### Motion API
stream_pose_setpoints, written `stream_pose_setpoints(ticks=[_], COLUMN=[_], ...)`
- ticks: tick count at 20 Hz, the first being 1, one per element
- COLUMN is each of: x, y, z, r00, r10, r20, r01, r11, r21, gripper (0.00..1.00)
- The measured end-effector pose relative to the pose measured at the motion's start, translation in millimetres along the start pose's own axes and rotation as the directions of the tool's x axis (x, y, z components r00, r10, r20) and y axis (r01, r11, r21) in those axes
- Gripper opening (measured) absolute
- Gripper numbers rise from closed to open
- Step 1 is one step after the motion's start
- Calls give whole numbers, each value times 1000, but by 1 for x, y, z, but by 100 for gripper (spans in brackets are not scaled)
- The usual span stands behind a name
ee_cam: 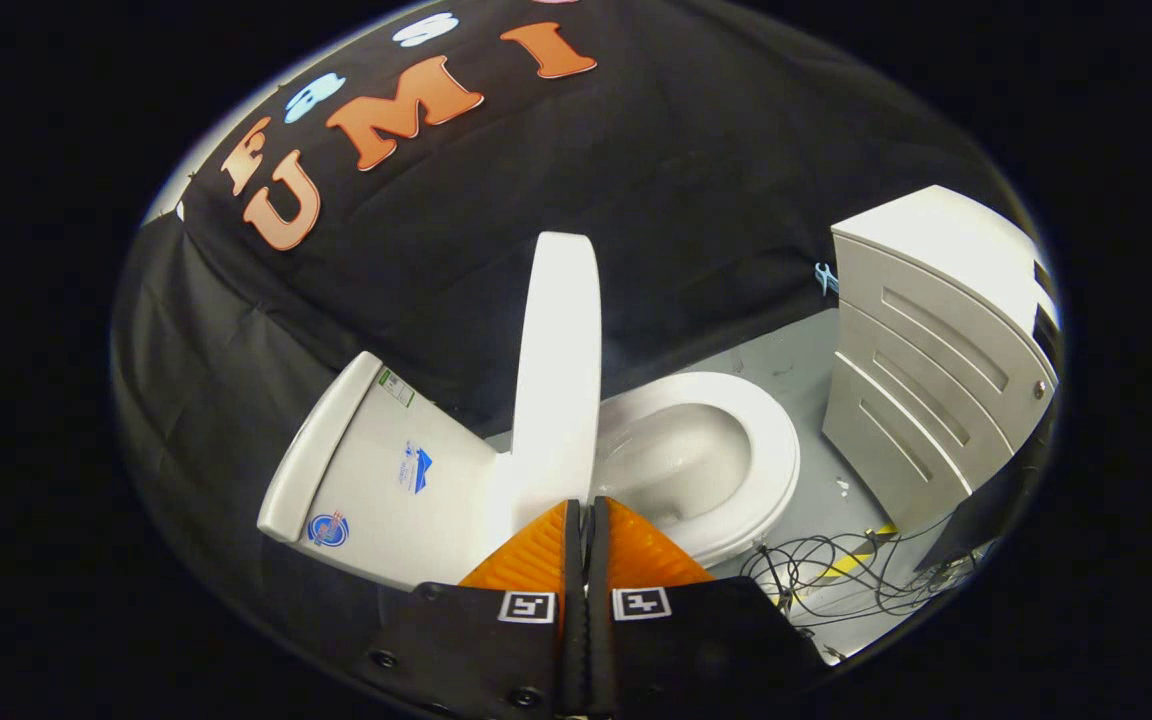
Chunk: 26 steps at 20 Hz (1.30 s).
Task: Open the toilet lid.
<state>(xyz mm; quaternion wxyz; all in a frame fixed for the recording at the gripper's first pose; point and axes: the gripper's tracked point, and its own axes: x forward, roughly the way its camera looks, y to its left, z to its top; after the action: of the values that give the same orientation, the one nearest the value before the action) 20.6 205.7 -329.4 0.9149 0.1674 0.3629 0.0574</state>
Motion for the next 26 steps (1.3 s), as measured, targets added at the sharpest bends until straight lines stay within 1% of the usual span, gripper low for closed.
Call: stream_pose_setpoints(ticks=[7,10,12,15,19,23,26], x=[-9,-13,-13,-11,-13,-13,-13], y=[40,58,76,91,113,126,134], z=[4,4,3,2,-1,-3,-5], r00=[1000,999,998,997,998,997,997], r10=[-4,-17,-10,-33,-7,-8,-4], r20=[29,49,54,66,69,77,79], r01=[7,23,18,45,21,26,24], r11=[996,990,989,980,979,970,969], r21=[-84,-140,-146,-195,-202,-243,-246], gripper=[8,8,7,7,7,8,7])
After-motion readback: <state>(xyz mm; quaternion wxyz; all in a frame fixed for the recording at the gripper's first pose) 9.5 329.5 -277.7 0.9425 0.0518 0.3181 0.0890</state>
